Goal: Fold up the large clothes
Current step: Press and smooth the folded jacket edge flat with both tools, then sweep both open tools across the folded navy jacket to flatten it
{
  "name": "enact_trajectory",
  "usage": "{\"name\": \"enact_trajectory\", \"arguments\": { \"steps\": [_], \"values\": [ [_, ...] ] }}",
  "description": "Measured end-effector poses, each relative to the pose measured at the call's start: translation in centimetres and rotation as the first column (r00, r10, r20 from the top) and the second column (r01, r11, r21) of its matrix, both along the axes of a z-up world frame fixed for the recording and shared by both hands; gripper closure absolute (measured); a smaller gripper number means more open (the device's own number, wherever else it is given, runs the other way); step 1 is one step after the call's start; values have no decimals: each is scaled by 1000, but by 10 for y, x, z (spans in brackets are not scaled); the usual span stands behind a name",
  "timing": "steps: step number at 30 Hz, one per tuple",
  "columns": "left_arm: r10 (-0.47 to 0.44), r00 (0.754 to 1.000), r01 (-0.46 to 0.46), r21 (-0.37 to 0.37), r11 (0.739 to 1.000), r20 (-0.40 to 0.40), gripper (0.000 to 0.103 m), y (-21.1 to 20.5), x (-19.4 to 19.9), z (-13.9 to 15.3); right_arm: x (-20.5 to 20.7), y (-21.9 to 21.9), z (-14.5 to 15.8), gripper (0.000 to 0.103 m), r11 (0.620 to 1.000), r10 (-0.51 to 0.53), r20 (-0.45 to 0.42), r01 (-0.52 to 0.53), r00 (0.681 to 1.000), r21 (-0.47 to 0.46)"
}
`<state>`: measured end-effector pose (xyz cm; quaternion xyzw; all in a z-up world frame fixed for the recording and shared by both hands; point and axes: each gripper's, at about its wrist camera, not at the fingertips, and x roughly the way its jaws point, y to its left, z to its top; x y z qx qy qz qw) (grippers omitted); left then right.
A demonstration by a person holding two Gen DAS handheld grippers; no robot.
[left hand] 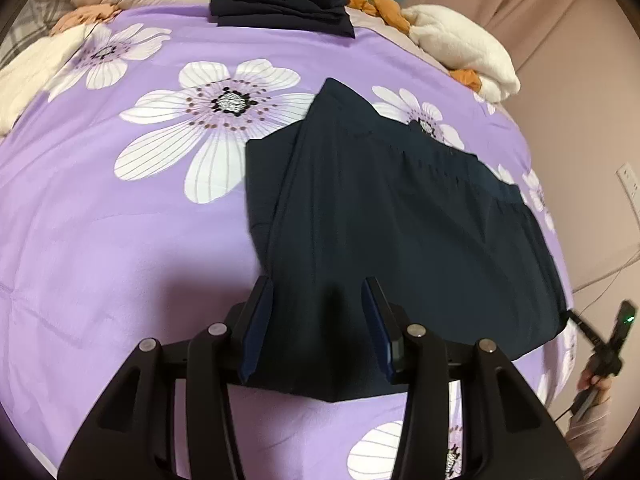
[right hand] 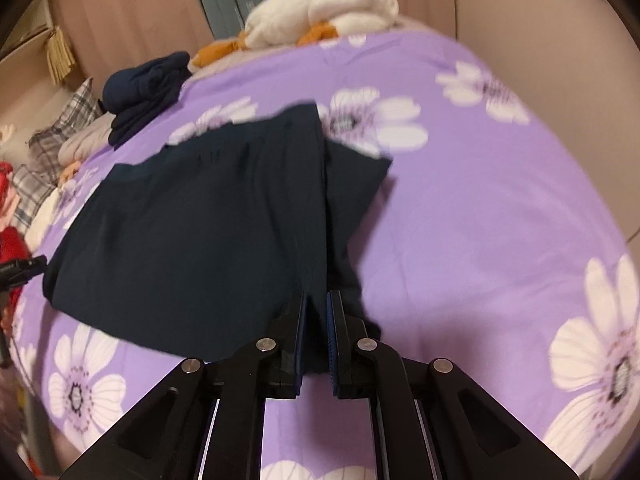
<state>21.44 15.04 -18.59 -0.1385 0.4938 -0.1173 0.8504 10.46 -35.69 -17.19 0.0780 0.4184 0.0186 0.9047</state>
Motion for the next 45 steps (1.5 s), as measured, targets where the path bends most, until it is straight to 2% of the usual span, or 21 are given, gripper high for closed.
{"name": "enact_trajectory", "arguments": {
  "steps": [3, 7, 9, 12, 16, 20, 24, 26, 27, 30, 35, 37, 40, 42, 44, 45],
  "values": [
    [-23, 1000, 23, 47, 999, -5, 53, -18, 6, -4, 11, 20, 14, 96, 998, 58, 63, -57, 996, -19],
    [-52, 999, 51, 123, 991, 7, 50, -36, 11, -10, 41, 52, 18, 96, 989, 148, 90, -145, 985, -37],
    [-70, 997, 67, 159, 985, 15, 48, -42, 12, -15, 56, 70, 12, 95, 981, 191, 82, -188, 978, -50],
    [-99, 995, 94, 197, 976, 15, 46, -44, 13, -25, 68, 94, -9, 95, 968, 235, 16, -232, 972, -95],
    [-78, 997, 77, 137, 988, -2, 44, -29, 18, -31, 60, 103, -38, 95, 957, 241, -58, -248, 969, -152],
    [-5, 999, 6, 19, 1000, -40, 45, -4, 25, -36, 39, 98, -47, 96, 958, 250, -47, -254, 967, -132],
    [57, 998, -58, -60, 996, -22, 45, 11, 35, -22, 41, 91, -37, 95, 968, 239, -71, -244, 968, -62],
    [59, 998, -58, -74, 996, 10, 45, 12, 50, -9, 41, 91, -28, 94, 971, 235, -65, -237, 970, -32],
    [48, 999, -46, -82, 996, 16, 45, 11, 62, -5, 39, 91, -21, 93, 970, 241, -32, -241, 970, -19],
    [54, 998, -53, -107, 993, 9, 45, 5, 98, -1, 38, 96, -11, 80, 968, 249, 24, -249, 968, 2],
    [64, 998, -68, -193, 979, -24, 45, -3, 161, -10, 52, 108, -14, 79, 963, 266, 59, -268, 962, 35],
    [54, 997, -64, -188, 980, -54, 45, -8, 182, -18, 59, 111, -18, 79, 961, 266, 61, -270, 962, 55],
    [50, 993, -65, -144, 987, -105, 45, -15, 210, -36, 64, 112, -21, 79, 958, 271, 73, -276, 960, 81],
    [42, 992, -61, -162, 985, -116, 48, -16, 219, -42, 64, 112, -22, 79, 957, 272, 74, -278, 959, 85],
    [31, 994, -49, -179, 983, -102, 58, -19, 224, -44, 66, 112, -24, 79, 957, 269, 73, -275, 960, 87],
    [29, 996, -44, -172, 984, -87, 81, -21, 226, -43, 67, 112, -24, 79, 958, 267, 72, -273, 961, 91]
  ]
}}
